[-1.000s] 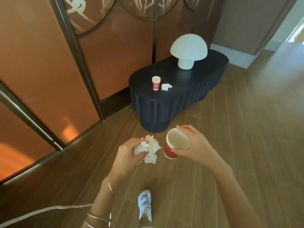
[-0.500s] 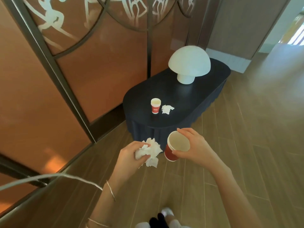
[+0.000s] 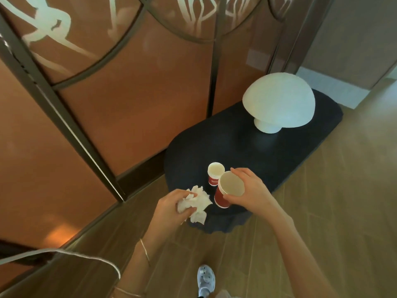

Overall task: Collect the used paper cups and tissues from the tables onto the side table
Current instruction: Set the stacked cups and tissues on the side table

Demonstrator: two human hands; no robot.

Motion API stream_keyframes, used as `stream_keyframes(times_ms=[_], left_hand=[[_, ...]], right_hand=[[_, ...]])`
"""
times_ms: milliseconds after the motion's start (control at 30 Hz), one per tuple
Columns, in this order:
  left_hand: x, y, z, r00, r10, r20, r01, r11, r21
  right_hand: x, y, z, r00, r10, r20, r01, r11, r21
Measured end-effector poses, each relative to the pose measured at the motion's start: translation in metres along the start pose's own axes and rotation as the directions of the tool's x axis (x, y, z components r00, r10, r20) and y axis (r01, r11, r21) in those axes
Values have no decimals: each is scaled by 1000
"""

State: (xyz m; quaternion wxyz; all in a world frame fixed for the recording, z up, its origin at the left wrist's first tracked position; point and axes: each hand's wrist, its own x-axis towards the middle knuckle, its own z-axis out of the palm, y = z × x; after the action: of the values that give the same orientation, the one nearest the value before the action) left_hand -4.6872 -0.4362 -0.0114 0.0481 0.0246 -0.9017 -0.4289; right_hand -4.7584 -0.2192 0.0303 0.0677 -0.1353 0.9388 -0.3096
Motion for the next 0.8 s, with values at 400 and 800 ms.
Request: stream_keyframes(times_ms=[400, 800], left_hand=[[133, -50, 32, 993, -59, 104, 62, 998, -27], [160, -115, 80, 975, -74, 209, 89, 994, -61]], right_hand=[[159, 55, 33, 995, 89, -38, -89, 996, 2], [206, 123, 138, 975, 207, 74, -204, 977, -55]])
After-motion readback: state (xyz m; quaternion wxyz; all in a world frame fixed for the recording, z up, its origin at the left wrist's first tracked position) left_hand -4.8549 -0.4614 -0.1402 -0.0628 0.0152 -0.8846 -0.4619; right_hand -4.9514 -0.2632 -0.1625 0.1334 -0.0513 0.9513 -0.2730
